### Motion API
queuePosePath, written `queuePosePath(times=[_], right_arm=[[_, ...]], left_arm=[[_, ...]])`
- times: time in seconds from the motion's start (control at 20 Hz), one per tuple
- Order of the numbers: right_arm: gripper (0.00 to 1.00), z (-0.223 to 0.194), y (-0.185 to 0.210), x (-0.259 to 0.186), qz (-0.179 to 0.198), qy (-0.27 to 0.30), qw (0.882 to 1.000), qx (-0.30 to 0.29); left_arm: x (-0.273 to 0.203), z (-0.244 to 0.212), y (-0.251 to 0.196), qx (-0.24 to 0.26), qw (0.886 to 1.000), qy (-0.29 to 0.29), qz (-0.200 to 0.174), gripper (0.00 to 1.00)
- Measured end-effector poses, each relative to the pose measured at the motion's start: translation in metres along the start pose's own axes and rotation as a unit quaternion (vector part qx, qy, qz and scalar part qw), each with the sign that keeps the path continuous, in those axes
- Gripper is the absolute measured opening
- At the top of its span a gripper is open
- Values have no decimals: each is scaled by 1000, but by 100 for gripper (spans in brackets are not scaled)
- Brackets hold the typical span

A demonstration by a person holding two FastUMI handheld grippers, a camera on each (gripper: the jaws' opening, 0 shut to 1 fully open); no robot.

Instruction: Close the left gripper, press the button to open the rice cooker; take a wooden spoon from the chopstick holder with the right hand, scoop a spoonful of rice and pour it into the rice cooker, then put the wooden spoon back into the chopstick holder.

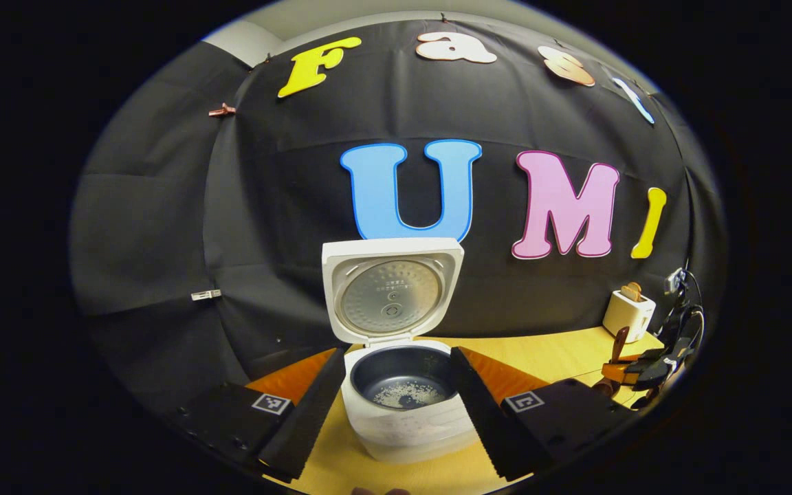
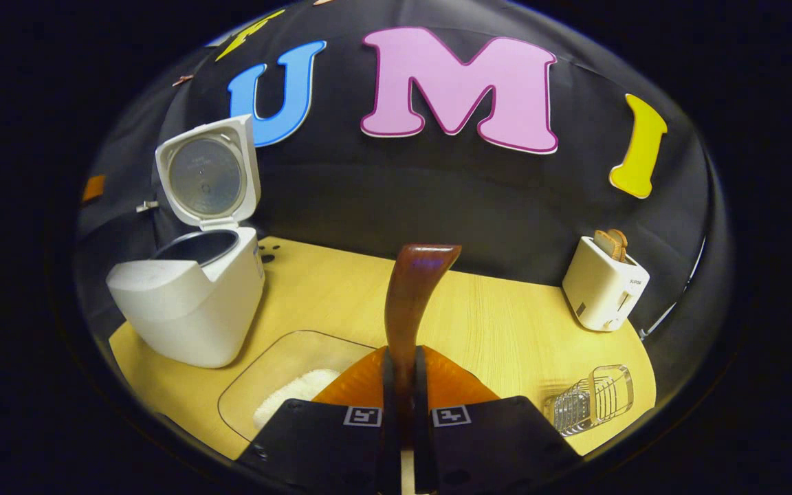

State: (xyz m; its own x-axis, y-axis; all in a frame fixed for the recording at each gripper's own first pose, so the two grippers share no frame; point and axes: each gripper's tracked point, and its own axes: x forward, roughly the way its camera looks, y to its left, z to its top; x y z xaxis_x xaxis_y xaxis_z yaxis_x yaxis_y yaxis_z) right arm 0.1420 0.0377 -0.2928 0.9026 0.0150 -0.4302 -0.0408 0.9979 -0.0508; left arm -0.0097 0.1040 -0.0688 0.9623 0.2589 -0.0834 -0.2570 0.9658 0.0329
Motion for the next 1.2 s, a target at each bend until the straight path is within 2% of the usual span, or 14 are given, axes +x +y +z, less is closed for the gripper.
queuePosePath(times=[0.1, 0.25, 0.4, 0.55, 0.75, 0.95, 1.2], right_arm=[[12, -11, 5, 6, 1, 17, 1000, -4], [12, -13, 21, 9, 21, 21, 999, 35], [12, -13, 35, 11, 40, 23, 995, 93], [12, -12, 41, 12, 52, 25, 982, 178], [12, -13, 32, 12, 55, 27, 958, 281], [12, -11, 24, 7, 64, 16, 922, 381], [12, 7, 0, -6, 69, -11, 880, 470]], left_arm=[[1, -2, 4, -3, 1000, 1, 3, 97], [3, -6, 9, -5, 1000, 4, 6, 97], [3, -10, 13, -8, 1000, 7, 7, 97], [5, -10, 15, -8, 1000, 7, 9, 97], [5, -8, 13, -6, 1000, 4, 8, 97], [3, -5, 12, -4, 1000, 1, 8, 97], [0, -2, 11, -6, 1000, -3, 9, 97]])
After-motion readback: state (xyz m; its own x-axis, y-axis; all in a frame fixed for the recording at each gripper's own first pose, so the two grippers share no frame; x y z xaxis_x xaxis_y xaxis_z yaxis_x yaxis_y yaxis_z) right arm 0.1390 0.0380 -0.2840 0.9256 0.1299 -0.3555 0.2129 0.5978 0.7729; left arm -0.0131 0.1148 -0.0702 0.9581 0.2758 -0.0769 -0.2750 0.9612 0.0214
